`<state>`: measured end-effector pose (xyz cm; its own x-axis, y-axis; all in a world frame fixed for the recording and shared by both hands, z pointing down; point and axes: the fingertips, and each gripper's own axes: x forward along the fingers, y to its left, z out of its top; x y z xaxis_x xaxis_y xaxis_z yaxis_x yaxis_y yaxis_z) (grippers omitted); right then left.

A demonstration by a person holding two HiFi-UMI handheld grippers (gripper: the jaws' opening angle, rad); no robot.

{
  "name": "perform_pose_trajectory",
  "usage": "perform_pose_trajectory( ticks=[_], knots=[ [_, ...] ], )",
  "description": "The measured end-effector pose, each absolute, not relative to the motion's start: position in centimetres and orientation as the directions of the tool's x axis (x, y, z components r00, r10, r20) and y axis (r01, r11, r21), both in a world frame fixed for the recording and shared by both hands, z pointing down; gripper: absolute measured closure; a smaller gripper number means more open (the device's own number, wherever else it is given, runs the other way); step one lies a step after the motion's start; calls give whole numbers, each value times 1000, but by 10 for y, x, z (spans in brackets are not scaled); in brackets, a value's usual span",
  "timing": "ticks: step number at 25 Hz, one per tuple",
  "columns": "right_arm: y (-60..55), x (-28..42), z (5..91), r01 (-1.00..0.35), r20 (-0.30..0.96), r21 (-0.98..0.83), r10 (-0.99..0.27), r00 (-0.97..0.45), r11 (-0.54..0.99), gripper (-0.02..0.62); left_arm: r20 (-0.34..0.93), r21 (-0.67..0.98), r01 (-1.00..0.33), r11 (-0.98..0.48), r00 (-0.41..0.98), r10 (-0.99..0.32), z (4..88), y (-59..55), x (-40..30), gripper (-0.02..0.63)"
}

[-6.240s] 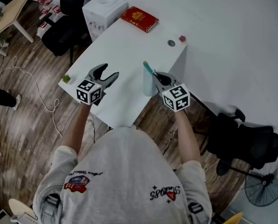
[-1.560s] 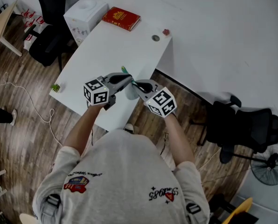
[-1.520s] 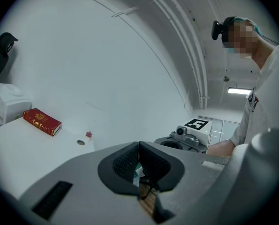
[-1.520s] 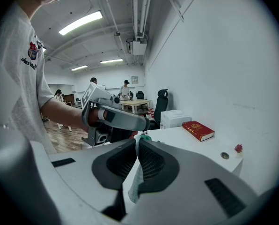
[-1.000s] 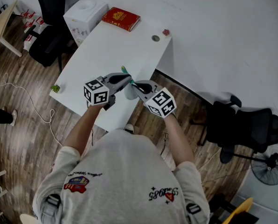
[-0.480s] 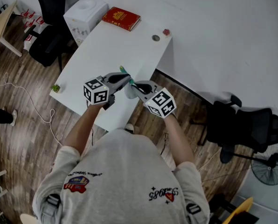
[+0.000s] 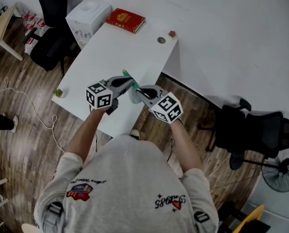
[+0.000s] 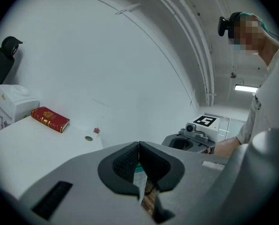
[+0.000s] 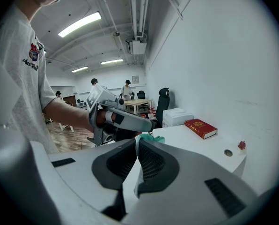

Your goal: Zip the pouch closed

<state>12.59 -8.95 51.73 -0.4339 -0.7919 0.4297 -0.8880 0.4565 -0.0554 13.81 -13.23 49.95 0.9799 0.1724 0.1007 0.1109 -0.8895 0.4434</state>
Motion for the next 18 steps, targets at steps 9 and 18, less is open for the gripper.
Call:
perform_pose_trajectory(
  ticks=[9,18],
  knots=[
    [-87,122,515,-886,427,-62,-790,-440,460,580,115,436,93,-895,981,158,500,-135,135,600],
    [-86,119,515,-881,419,-75,-787,-454,468,580,140,443,53,-895,982,128,509,-142,130,600]
  ],
)
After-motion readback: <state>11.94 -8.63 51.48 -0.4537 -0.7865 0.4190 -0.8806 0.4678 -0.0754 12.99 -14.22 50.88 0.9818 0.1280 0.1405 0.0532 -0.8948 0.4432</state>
